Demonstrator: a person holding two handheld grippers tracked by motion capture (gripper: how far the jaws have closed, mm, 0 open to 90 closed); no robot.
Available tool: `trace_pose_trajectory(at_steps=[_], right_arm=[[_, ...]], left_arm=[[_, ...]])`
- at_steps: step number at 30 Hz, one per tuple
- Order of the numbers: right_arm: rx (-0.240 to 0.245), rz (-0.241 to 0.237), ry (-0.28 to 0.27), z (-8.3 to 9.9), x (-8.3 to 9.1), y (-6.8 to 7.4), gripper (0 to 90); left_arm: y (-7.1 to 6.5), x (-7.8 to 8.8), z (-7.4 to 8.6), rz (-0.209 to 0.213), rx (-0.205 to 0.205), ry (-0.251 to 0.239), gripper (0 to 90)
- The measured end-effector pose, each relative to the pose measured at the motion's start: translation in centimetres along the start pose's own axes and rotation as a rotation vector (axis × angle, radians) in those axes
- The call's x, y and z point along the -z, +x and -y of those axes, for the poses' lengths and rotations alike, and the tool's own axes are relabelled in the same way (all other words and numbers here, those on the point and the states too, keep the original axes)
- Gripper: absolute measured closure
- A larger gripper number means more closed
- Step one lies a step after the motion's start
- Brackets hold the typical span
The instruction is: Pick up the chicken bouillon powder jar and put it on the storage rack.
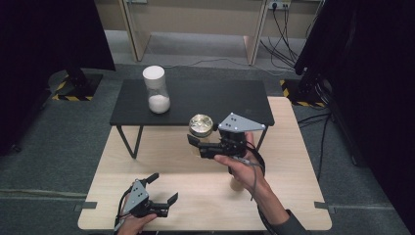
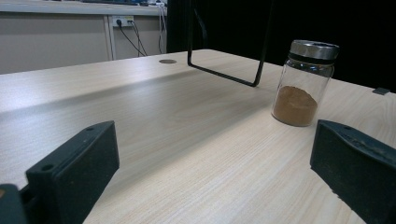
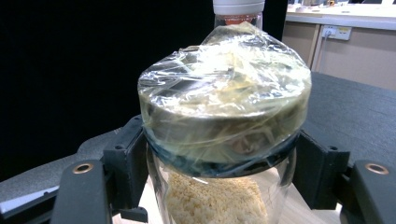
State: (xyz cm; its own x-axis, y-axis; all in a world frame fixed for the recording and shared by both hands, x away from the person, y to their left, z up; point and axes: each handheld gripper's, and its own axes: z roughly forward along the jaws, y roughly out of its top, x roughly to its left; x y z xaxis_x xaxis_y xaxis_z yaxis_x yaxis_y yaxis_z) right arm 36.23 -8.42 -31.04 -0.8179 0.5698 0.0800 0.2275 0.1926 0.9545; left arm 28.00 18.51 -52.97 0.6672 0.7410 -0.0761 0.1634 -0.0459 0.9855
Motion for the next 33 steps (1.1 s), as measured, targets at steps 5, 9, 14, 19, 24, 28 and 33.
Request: trace_pose_trajectory(at_steps=[5, 9, 14, 19, 24, 28, 33], right_arm=[[-0.004, 0.002, 0.003, -0.7, -0.4, -0.2, 30.7], [-0.002, 0.013, 0.007, -1.3, -0.8, -0.4, 30.7], [-0.002, 0.024, 0.01, -2.0, -1.4, -0.8, 30.7], [-0.003, 0.038, 0.014, -2.8, -2.1, -1.2, 30.7], [-0.004, 0.053, 0.02, -3.5, -3.0, -1.5, 30.7], [-0.004, 0.06, 0.016, -4.0, -3.7, -1.8, 30.7], [-0.004, 0.079, 0.022, -4.6, -4.7, -2.2, 30.7]], left_arm=[[0.0, 0.0, 0.0, 0.001, -0.001, 0.002, 0.6], [0.0, 0.0, 0.0, 0.001, -0.002, 0.001, 0.6], [0.0, 0.0, 0.0, 0.001, -0.002, 0.001, 0.6], [0.0, 0.0, 0.0, 0.002, 0.0, -0.001, 0.6], [0.0, 0.0, 0.0, 0.003, 0.001, -0.001, 0.6], [0.0, 0.0, 0.0, 0.003, 0.001, -0.002, 0.6], [-0.1, 0.0, 0.0, 0.005, 0.0, -0.002, 0.6]])
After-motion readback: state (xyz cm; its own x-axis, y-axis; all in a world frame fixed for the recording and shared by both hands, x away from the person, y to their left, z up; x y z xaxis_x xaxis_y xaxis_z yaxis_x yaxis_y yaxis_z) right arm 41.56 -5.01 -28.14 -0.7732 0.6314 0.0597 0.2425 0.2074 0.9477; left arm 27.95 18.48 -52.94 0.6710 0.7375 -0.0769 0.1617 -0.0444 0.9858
